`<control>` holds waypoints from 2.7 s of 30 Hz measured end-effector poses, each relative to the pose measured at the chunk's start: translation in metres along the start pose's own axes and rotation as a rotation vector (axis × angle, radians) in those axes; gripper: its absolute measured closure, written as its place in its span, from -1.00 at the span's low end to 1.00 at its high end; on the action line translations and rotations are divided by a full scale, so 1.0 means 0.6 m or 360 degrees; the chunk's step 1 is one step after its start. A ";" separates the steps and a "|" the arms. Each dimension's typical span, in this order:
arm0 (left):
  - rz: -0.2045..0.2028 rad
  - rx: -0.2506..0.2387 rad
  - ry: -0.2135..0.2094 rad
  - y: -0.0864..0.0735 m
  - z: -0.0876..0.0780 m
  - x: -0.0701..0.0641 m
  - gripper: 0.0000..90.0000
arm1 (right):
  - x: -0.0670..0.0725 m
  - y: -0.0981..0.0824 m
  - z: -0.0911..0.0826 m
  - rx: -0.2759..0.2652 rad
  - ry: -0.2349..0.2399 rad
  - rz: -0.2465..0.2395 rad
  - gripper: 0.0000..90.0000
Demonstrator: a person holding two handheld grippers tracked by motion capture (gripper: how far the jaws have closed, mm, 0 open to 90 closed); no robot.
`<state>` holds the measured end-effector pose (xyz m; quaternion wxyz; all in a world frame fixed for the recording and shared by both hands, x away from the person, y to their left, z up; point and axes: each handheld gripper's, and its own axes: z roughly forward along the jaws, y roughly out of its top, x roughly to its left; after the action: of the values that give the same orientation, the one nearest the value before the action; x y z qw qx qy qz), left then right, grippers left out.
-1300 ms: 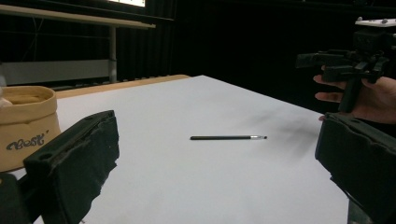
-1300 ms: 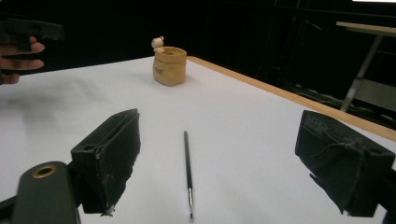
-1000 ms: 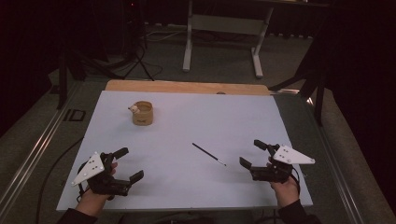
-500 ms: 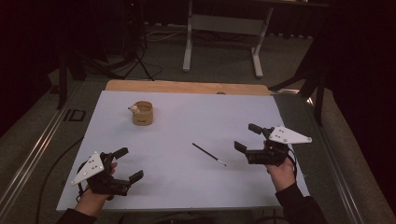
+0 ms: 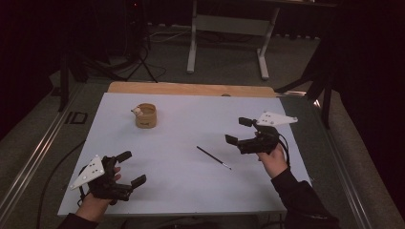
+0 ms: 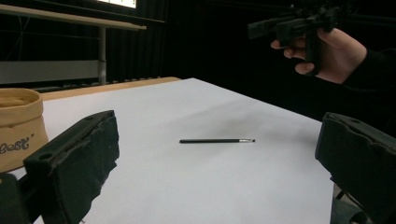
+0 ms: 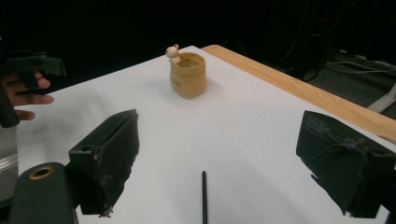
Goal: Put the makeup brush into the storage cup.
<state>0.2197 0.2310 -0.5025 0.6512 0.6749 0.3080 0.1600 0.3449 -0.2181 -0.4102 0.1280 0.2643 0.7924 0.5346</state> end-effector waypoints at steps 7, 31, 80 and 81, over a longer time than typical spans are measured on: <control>0.0007 0.0013 0.0002 0.000 0.000 -0.001 -0.99 | 0.003 -0.001 0.038 0.0222 -0.0004 -0.0018 -0.75; 0.0028 0.0025 0.0005 0.000 -0.001 -0.002 -0.99 | 0.005 -0.035 0.109 0.0879 0.0007 0.0035 -0.24; 0.0031 0.0030 -0.0010 -0.001 0.000 -0.005 -0.99 | 0.026 -0.114 0.185 0.1448 -0.0085 -0.0137 0.90; 0.0031 0.0030 -0.0009 0.000 0.000 -0.004 -0.99 | 0.025 -0.113 0.185 0.1448 -0.0086 -0.0128 0.90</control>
<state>0.2176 0.2294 -0.5023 0.6442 0.6843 0.3011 0.1613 0.3671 -0.1429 -0.5151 0.0402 0.2766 0.9527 0.1196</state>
